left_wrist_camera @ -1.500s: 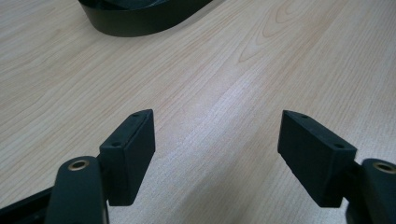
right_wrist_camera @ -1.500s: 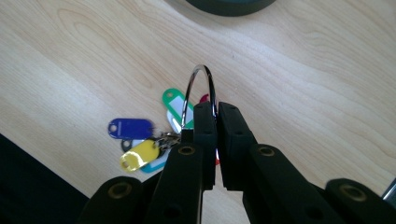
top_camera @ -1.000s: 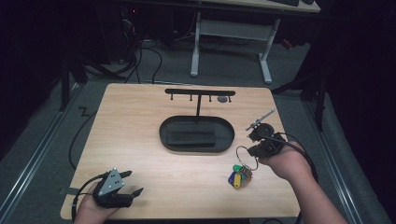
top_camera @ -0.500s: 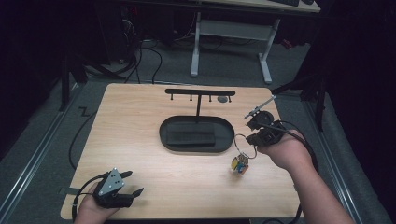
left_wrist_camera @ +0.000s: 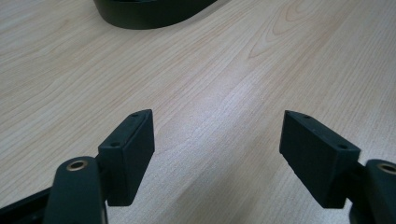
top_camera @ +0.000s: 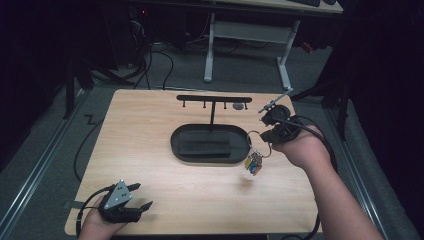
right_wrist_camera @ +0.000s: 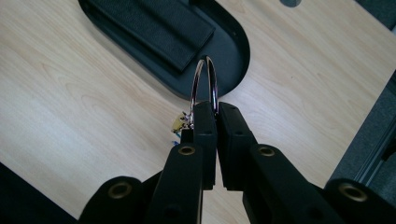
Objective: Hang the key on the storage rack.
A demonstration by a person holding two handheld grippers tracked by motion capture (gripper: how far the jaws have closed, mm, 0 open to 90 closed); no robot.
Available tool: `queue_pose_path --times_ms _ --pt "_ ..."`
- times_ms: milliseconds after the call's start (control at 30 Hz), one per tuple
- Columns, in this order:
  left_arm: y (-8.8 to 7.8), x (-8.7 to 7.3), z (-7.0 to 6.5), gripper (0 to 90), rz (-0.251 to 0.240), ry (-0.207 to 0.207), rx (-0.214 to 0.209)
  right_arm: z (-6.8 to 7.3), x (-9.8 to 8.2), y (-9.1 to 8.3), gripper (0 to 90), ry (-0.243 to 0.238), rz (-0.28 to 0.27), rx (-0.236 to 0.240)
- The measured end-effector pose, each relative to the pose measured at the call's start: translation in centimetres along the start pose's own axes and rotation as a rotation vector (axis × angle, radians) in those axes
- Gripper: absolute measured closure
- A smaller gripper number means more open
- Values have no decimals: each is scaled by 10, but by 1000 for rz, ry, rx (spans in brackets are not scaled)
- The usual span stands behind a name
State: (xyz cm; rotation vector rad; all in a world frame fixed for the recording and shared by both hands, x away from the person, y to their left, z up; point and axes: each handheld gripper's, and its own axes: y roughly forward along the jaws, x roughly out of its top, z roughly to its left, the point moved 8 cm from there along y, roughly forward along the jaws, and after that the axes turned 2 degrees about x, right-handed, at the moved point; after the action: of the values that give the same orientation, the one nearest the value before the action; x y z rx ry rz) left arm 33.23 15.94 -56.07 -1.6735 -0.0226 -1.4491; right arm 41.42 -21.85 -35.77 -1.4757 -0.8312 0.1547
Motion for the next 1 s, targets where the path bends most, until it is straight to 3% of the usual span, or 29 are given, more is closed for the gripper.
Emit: queue_pose_path --times_ms 567,1000 --pt "1 -1 0 273 -3 -7 -7 -8 32 8 873 -2 -21 -7" --pt "2 -1 0 275 -1 -4 -6 -19 60 25 873 28 -39 1"
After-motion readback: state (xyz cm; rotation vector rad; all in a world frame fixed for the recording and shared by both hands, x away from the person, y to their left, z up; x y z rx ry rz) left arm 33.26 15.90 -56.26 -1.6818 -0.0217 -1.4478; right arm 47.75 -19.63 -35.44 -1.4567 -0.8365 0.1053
